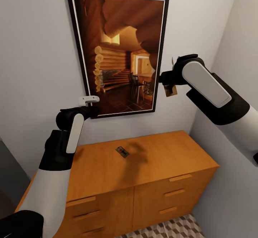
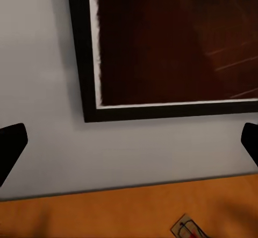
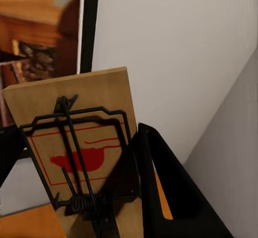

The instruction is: Take the four mousetraps from the cabinet in the bathroom and place them on the bathroom floor. Make sure all four end up on the same floor surface, and ensure that at least two of them are either under or directly next to the same bathroom sink.

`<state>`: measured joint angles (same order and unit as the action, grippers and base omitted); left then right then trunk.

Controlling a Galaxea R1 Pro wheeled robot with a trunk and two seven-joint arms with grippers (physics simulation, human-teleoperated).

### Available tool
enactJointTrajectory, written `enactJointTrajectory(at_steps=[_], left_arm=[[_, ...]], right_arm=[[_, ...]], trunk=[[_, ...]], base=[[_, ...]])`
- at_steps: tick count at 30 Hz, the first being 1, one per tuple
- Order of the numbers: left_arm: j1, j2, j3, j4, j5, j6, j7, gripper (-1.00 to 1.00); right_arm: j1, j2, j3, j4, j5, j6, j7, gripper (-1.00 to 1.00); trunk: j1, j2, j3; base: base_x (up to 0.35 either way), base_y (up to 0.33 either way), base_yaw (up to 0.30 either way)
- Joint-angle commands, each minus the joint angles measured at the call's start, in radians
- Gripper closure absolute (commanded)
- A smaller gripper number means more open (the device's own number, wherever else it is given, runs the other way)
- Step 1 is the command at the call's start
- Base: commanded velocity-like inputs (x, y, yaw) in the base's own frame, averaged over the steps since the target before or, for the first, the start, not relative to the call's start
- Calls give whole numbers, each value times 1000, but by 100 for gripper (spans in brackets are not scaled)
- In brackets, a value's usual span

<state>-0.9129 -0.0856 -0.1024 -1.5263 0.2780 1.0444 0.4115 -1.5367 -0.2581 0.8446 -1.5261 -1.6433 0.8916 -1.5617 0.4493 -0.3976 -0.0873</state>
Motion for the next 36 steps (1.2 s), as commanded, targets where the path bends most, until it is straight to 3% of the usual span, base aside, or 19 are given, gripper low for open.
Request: enactJointTrajectory(at_steps=[1,10,21,24,27,28,29,33,36], left_arm=[[-1,0,-1,0,10,3,10,-100],[-1,0,0,4,9,3,10,-100],[-1,-3,3,11,7,3,13,-100],[-1,-3,4,13,6,3,13,-100],[-1,-3,5,16,5,3,13,-100],[-1,-3,5,22,5,3,13,-100],[-1,-4,6,26,5,3,13,-100],[-1,-4,6,40,4,3,13,-100],[-2,-5,7,46,4,3,14,-100]], right_arm=[[-2,-1,2,-1,-9,6,-9,100],[-2,4,5,-8,-9,6,-9,100],[17,6,-14,-16,3,6,-9,100],[18,7,-16,-17,56,6,-9,100],[23,10,-15,-17,149,-5,-9,100],[34,16,-16,-18,209,-37,-9,100],[43,19,-16,-19,234,-62,-9,100],[74,35,-13,-21,306,-158,-9,100],[89,62,-8,-21,343,-202,-9,100]], trunk=[[1,-2,-2],[1,-2,-2],[1,-2,-2],[1,-2,-3],[1,-2,-4],[1,-2,-4],[1,-2,-4],[1,-2,-4],[1,-2,-4]], base=[[0,-127,137],[0,-185,145],[0,-35,20],[0,-4,54],[0,-2,48],[0,-1,24],[0,-1,19],[0,-1,11],[0,0,5]])
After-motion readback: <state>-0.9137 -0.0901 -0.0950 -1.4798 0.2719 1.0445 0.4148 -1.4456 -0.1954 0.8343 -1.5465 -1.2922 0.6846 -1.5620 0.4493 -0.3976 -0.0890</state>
